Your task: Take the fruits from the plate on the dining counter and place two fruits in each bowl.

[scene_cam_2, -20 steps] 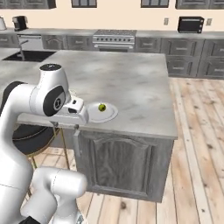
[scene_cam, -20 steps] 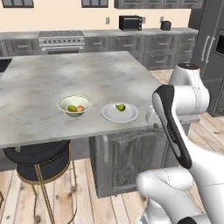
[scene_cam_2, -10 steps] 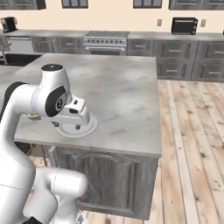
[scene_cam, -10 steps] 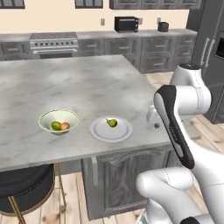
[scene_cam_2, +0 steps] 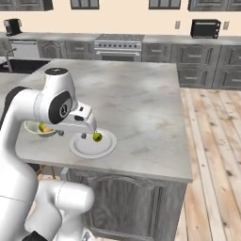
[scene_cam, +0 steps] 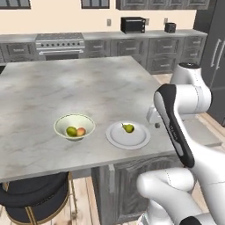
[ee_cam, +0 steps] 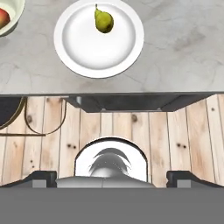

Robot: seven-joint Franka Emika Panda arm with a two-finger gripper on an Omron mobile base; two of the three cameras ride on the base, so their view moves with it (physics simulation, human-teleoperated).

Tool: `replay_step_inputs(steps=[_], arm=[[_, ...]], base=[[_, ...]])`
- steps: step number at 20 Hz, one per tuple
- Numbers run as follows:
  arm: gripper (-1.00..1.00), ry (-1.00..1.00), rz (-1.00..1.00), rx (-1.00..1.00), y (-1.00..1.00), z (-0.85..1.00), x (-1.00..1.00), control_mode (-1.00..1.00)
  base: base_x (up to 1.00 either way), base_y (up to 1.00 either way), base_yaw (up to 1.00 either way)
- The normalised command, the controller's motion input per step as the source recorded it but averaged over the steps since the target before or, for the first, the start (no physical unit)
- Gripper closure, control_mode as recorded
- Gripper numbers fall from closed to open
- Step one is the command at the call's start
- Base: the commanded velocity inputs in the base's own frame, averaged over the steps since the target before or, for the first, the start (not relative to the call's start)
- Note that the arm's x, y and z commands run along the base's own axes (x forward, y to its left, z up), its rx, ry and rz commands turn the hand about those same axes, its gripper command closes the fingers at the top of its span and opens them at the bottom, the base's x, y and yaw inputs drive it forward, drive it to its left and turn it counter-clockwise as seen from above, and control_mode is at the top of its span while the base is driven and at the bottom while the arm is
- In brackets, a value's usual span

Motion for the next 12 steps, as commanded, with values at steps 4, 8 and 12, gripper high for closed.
replay_step_inputs(steps=[4,8,12], arm=[[-1.00,0.00,0.00,0.00,0.00,0.00,0.00,1.00],[-1.00,0.00,0.04,0.00,0.00,-0.10,0.48,-1.00],[-1.00,0.05,0.12,0.04,0.05,-0.10,1.00,-1.00]], base=[[0.00,0.22,0.00],[0.00,0.01,0.01],[0.00,0.00,0.00]])
